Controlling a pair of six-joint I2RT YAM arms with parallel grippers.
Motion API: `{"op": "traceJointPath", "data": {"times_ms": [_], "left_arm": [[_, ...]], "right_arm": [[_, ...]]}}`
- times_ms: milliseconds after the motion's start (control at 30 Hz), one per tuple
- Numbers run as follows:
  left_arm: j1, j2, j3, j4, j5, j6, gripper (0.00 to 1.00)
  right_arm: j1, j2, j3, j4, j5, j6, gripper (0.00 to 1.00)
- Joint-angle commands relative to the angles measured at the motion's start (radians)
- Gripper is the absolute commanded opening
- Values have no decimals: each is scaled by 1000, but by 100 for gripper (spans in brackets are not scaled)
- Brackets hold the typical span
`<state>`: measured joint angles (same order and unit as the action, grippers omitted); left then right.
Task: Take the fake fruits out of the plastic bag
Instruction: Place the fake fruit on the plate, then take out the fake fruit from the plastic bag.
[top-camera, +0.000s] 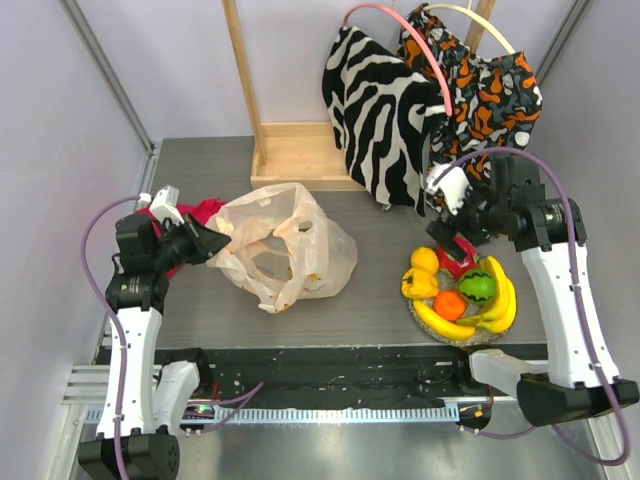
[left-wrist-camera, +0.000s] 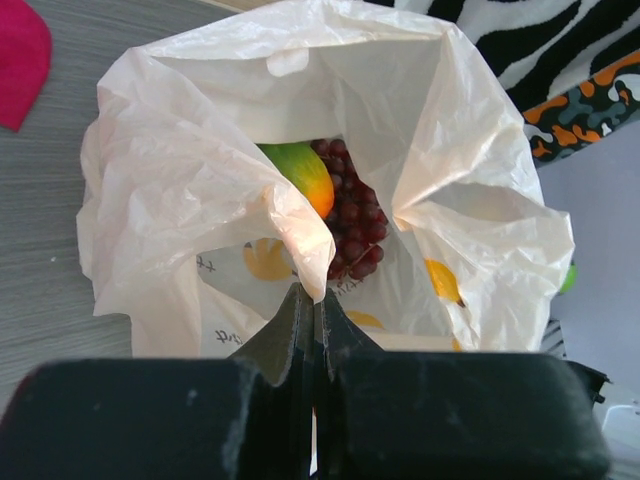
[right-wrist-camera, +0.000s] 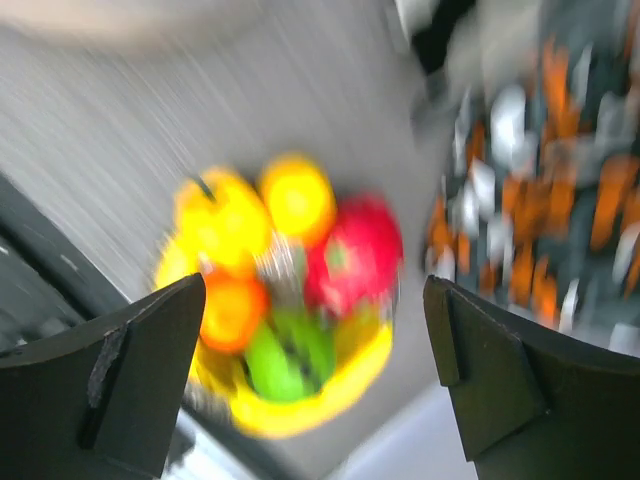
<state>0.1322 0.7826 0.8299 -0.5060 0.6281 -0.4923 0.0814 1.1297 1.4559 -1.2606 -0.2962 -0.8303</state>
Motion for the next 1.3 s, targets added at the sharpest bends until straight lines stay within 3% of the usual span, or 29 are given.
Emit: {"op": "traceJointPath", "data": {"times_ms": [0,133,233,367,533,667,733,867,967,1267], "left_arm": [[1,-40,18,-40,73,23,0],[1,-39,35,-65,62,43,0],[1,-37,40,-68,74,51,0],[1,-49,34,-94,79,38,0],[1,-86,17,-129,65,37,0],[4,-103,23,-132,64,35,0],[6,-118,25,-140,55,40,0],[6,-144,23,-147,41,35,0],[7,-161,-1,-146,39,18,0],[7,-178,-89,-178,91,-57,0]], "right_arm": [[294,45,176,27,-112,233,100],[411,114,228,38,-124,304,99],[518,133,230,173,-120,378,98],[704,266,326,386,-69,442,92],[875,525,475,503,-54,453,82],[896,654,433,601,-55,479,72],[896,647,353,581,29,471,69],[902,410,-54,518,72,480,66],[909,287,-202,471,127,493,67],[908,438,-54,602,229,447,72]]}}
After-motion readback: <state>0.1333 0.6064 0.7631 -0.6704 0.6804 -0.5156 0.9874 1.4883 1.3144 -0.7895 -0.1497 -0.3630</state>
